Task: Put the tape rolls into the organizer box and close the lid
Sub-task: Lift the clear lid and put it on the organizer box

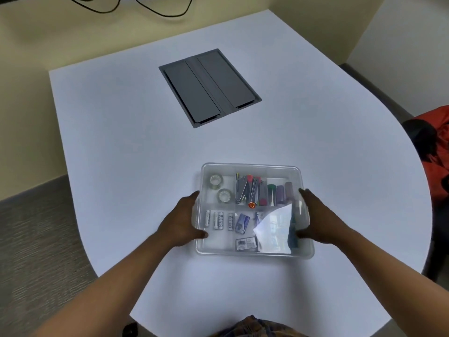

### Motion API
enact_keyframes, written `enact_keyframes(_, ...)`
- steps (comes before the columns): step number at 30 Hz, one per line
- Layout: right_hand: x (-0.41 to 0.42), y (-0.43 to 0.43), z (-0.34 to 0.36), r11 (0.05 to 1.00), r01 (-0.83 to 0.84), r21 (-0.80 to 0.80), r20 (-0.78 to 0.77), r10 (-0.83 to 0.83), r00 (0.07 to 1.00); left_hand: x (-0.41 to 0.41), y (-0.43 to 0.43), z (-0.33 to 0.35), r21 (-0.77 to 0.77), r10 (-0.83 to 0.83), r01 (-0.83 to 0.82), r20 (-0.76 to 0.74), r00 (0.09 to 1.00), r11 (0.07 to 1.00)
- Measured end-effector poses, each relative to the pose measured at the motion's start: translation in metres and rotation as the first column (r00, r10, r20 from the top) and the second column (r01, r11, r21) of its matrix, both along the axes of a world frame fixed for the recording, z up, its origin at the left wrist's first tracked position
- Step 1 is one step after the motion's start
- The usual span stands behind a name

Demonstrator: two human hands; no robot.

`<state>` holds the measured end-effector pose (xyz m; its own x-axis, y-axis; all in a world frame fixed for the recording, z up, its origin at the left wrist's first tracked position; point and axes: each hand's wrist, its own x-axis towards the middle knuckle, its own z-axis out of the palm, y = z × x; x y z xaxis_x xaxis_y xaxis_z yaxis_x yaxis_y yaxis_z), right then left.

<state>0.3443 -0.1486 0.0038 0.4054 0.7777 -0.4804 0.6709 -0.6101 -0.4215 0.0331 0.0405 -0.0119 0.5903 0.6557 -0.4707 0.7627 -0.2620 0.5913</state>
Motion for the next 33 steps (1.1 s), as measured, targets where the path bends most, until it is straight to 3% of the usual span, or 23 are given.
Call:
enact_keyframes(3,-0.001,-0.004,0.002,0.929,-0.242,-0.281,0.104,0.281,0.954,0.003,0.005,0.008,0.076,-0.333,0.358,-0.228,0.915,0.931)
enact_keyframes(5,-0.003,-0.006,0.001,0.897,-0.293,-0.331,0.136,0.352,0.926,0.005,0.002,0.008,0.101,-0.39,0.44,-0.322,0.863,0.892)
enact_keyframes(14,-0.007,-0.005,-0.003,0.898,-0.32,-0.304,0.231,0.395,0.889,0.009,-0.01,0.006,0.196,-0.275,0.352,-0.336,0.901,0.915)
enact_keyframes(20,-0.006,0.002,0.004,0.896,-0.309,-0.319,0.251,0.394,0.884,0.017,-0.003,0.015,0.242,-0.327,0.448,-0.412,0.851,0.861)
enact_keyframes(26,0.015,0.046,0.023,0.921,-0.295,-0.254,0.296,0.364,0.883,0.052,0.037,0.033,0.28,-0.29,0.427,-0.42,0.86,0.86)
enact_keyframes(33,0.027,0.073,0.016,0.904,-0.262,-0.339,0.244,0.353,0.903,0.072,0.064,0.015,0.222,-0.371,0.526,-0.492,0.787,0.821)
